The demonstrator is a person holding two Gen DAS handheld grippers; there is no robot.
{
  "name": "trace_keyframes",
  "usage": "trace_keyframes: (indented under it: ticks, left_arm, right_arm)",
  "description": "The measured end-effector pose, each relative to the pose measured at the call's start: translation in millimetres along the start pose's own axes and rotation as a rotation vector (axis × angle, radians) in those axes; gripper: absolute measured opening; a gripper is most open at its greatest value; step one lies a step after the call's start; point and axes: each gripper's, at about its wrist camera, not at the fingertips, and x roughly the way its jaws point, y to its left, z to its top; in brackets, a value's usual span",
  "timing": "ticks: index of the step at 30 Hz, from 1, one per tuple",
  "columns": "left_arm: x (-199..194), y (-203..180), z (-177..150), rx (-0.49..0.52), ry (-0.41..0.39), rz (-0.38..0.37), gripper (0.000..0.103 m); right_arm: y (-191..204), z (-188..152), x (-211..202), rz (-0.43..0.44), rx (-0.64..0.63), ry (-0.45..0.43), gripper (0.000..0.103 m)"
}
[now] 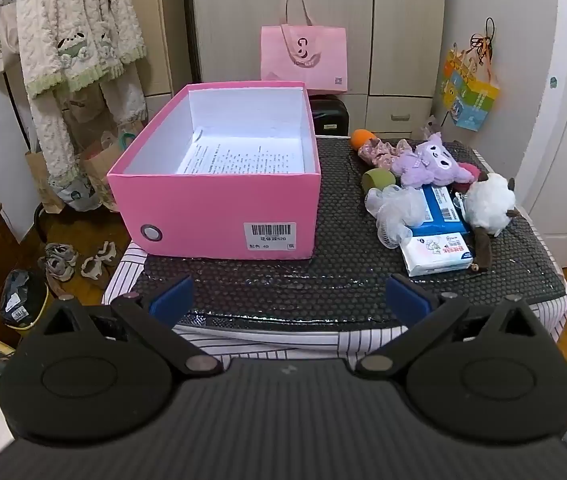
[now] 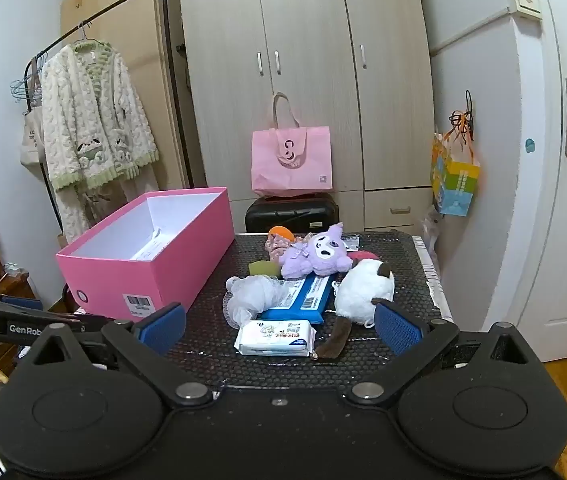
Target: Organize soft objects
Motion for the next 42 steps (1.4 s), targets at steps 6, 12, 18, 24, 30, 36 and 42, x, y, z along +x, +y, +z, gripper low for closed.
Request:
trace_keyframes:
  ticks: [6, 12, 18, 24, 30, 36, 42]
  left_arm:
    - [-3.2, 0.8, -0.7, 0.015, -0.017, -0.016, 0.103]
    - [-10.2, -5.7, -2.3, 0.019, -0.069, -0.033, 0.103]
    - [-5.4, -4.7, -8.5, 0.005, -0.106, -0.035, 0.103]
    - [-6.4, -1.6, -18.5, -0.006, -0.161, -0.013, 0.103]
    - [-5.7, 7.6, -29.0, -0.044, -0.231, -0.045, 0.103]
    - [0.4, 10.2, -34.4, -0.048, -0.211, -0.014, 0.103]
    - [6.0, 12.1, -41.9, -0.039, -0.185, -0.004, 0.103]
  right_arm:
    - [0.8, -1.5, -0.4, -0.008, -0.010, 0.007, 0.102]
    - [2.5, -6.9, 4.3, -0.003, -0.020, 0.012, 0.102]
    - [4.1, -7.5, -2.8, -0.016, -0.030, -0.033, 0.102]
    - [-0.1, -11.9, -6.0, -0.037, -0.019, -0.054, 0.102]
    - [-5.3, -17.8, -4.6, -0.046, -0.007, -0.055, 0.102]
    - [-8.2, -25.2, -1.6, -0.042, -0.003, -0.046, 0.102]
    - [-5.6, -32.3, -1.2, -0.060, -0.016, -0.044, 0.102]
